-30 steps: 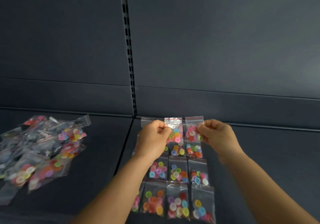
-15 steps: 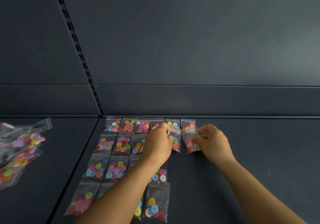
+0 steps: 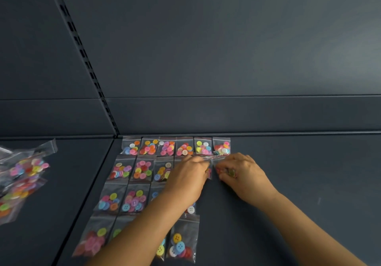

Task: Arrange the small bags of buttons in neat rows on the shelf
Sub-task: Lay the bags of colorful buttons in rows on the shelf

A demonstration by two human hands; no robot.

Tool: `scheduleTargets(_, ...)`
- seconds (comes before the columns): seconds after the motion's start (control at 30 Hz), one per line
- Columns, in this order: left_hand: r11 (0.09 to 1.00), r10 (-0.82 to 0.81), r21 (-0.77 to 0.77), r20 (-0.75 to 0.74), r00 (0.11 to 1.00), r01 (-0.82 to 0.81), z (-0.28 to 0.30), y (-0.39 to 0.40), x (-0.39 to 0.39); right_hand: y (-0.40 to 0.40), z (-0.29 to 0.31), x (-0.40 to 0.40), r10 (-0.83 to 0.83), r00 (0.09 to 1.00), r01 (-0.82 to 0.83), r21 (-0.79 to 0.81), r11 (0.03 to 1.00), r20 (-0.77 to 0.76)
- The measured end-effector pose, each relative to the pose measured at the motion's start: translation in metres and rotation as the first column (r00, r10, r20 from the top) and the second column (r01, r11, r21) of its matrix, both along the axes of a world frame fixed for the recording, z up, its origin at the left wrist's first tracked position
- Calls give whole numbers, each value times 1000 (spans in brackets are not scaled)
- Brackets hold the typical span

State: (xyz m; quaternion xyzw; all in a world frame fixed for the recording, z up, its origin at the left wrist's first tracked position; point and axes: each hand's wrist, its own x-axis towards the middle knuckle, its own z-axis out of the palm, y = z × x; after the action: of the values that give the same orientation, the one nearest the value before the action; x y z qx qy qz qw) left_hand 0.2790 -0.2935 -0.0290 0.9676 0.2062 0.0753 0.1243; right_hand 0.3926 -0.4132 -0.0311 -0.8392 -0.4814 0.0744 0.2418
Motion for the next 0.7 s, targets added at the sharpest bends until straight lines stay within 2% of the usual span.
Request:
scheduleTargets(0.2, 999, 41, -27, 10, 999, -41, -2, -8, 2, 2, -2, 1, -83, 996, 83, -10, 996, 11)
scheduleTargets(0.7, 997, 75, -30, -2, 997, -75, 7, -12, -1, 2, 6, 3, -37, 999, 38, -79, 996, 12)
